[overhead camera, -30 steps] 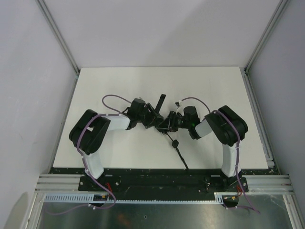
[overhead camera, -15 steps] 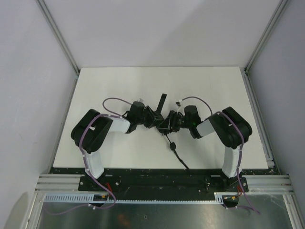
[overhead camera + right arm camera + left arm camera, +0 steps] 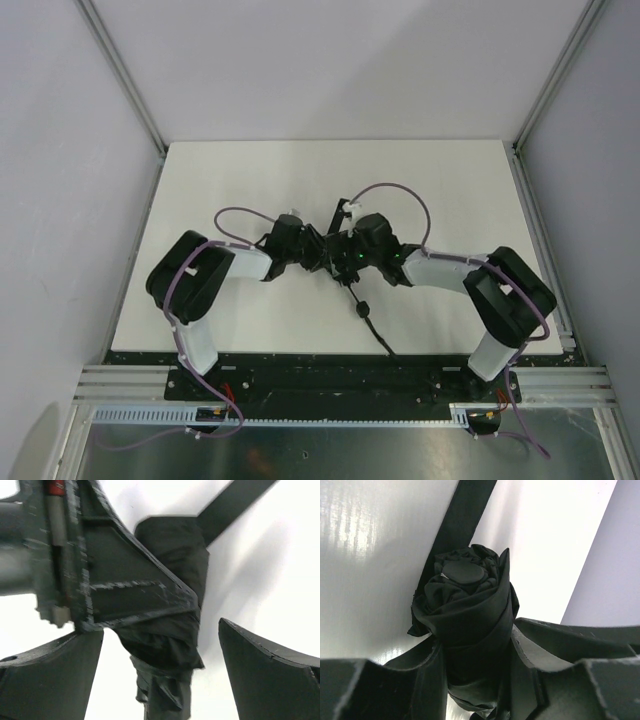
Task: Put away the umbrella
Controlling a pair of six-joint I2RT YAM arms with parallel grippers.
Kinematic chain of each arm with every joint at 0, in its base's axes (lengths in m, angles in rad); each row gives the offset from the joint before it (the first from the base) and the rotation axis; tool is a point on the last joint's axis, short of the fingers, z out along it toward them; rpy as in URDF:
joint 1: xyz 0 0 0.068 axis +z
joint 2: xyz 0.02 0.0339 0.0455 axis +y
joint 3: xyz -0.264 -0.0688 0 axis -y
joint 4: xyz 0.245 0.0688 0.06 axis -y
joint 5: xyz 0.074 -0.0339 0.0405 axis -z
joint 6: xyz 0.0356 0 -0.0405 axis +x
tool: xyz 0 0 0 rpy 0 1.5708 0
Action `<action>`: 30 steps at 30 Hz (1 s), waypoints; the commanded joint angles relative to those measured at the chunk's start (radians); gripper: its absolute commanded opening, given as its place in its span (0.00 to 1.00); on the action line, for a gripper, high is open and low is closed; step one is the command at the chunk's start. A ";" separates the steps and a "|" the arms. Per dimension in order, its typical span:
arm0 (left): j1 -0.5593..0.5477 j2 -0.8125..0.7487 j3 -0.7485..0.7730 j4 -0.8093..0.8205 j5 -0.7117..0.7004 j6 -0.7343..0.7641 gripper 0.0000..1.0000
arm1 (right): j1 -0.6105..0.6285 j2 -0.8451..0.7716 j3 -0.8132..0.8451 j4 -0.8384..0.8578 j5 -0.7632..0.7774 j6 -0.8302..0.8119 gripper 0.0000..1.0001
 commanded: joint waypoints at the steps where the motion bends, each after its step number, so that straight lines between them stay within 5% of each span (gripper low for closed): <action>1: -0.009 0.048 -0.051 -0.321 -0.066 0.019 0.00 | 0.078 0.039 0.113 -0.083 0.219 -0.150 0.99; 6: -0.011 0.047 -0.040 -0.337 -0.056 0.003 0.00 | 0.138 0.146 0.185 -0.097 0.340 -0.191 0.96; 11: -0.013 0.043 -0.029 -0.360 -0.057 0.006 0.00 | 0.170 0.228 0.190 -0.078 0.435 -0.219 0.81; 16: -0.013 0.038 -0.024 -0.371 -0.057 0.008 0.00 | 0.161 0.277 0.188 -0.064 0.431 -0.211 0.53; 20: -0.014 0.025 -0.022 -0.372 -0.059 0.022 0.00 | 0.142 0.264 0.160 -0.047 0.388 -0.192 0.09; 25: -0.011 0.013 -0.008 -0.371 -0.074 0.067 0.00 | 0.082 0.182 0.073 0.036 0.228 -0.155 0.00; 27: -0.009 0.007 -0.005 -0.371 -0.080 0.083 0.08 | 0.051 0.130 0.034 0.079 0.134 -0.128 0.00; 30: -0.009 0.001 -0.006 -0.368 -0.082 0.095 0.35 | 0.012 0.071 -0.008 0.136 0.014 -0.094 0.00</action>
